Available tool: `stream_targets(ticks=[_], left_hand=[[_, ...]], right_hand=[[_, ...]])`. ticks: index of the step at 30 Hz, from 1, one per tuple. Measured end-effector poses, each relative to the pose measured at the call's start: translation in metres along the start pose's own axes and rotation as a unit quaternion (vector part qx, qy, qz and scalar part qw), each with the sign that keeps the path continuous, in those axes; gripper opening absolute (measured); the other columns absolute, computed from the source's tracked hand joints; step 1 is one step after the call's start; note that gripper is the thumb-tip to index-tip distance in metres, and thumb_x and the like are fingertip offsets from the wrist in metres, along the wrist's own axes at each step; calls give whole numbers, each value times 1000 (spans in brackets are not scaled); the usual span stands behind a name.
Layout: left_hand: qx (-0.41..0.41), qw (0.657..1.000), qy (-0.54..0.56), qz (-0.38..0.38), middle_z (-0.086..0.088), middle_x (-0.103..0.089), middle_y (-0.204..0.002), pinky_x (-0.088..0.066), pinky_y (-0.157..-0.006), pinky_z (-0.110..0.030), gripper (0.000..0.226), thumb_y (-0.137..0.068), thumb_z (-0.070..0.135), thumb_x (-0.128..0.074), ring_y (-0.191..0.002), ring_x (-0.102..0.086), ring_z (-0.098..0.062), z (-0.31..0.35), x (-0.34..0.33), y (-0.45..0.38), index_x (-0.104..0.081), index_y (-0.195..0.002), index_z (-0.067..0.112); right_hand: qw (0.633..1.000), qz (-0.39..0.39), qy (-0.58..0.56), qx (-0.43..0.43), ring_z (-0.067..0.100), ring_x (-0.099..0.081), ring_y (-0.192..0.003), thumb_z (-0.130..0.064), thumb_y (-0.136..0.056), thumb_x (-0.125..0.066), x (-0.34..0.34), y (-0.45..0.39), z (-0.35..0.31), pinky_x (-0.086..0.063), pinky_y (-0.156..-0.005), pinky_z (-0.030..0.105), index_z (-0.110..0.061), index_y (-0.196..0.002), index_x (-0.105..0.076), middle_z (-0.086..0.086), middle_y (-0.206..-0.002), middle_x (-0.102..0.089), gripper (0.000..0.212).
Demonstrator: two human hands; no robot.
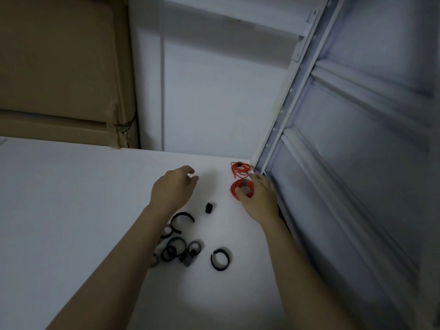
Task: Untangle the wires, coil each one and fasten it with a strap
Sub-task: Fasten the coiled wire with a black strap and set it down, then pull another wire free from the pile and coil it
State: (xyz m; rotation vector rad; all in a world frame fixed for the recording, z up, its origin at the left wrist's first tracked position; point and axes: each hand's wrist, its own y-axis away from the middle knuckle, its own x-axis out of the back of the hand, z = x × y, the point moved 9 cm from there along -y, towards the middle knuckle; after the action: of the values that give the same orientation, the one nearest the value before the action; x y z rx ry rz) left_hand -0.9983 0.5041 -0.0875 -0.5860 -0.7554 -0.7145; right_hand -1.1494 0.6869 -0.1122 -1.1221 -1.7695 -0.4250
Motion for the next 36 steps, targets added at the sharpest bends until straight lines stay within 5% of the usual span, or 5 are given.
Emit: stream_targets(ticks=[2,6,12,21,36], left_hand=[[-18,996,-79,44,-4,-68,-111,-46,-80,-36,34,-98,32,-50,-104,-60,-27,-6,20,4,-59,-125,13],[-36,965,-235,109,-14,-63,-114,-44,-79,-41,34,-95,29,-52,-103,-57,-34,-33,83,12,-60,-121,8],[67,925,-353,125,-11,-59,-119,-44,-83,-40,37,-96,32,-49,-108,-55,-31,-123,195,56,-51,-126,10],[245,863,-416,150,-13,-53,-127,-43,-88,-41,36,-97,31,-47,-116,-51,-32,-266,375,166,-45,-127,11],[315,848,-388,177,-12,-55,-126,-47,-83,-41,38,-94,27,-51,-115,-53,-33,-530,607,286,-45,-129,14]], right_hand=[[996,49,16,69,27,-34,-133,-31,-91,-57,6,7,-27,-31,-108,40,-13,-131,-55,7,-142,-45,44],[986,4,18,168,24,-39,-127,-28,-93,-57,-14,9,-94,-32,-105,35,-13,-126,-59,5,-133,-50,36],[954,-77,31,289,25,-40,-123,-27,-94,-53,-69,23,-234,-39,-97,36,-16,-130,-53,5,-132,-48,38],[901,-136,-23,412,24,-41,-123,-27,-95,-52,-152,118,-482,-40,-93,36,-18,-132,-49,4,-136,-44,38],[863,-137,-22,485,30,-41,-124,-23,-93,-52,-298,251,-828,-40,-96,37,-16,-135,-50,9,-136,-44,43]])
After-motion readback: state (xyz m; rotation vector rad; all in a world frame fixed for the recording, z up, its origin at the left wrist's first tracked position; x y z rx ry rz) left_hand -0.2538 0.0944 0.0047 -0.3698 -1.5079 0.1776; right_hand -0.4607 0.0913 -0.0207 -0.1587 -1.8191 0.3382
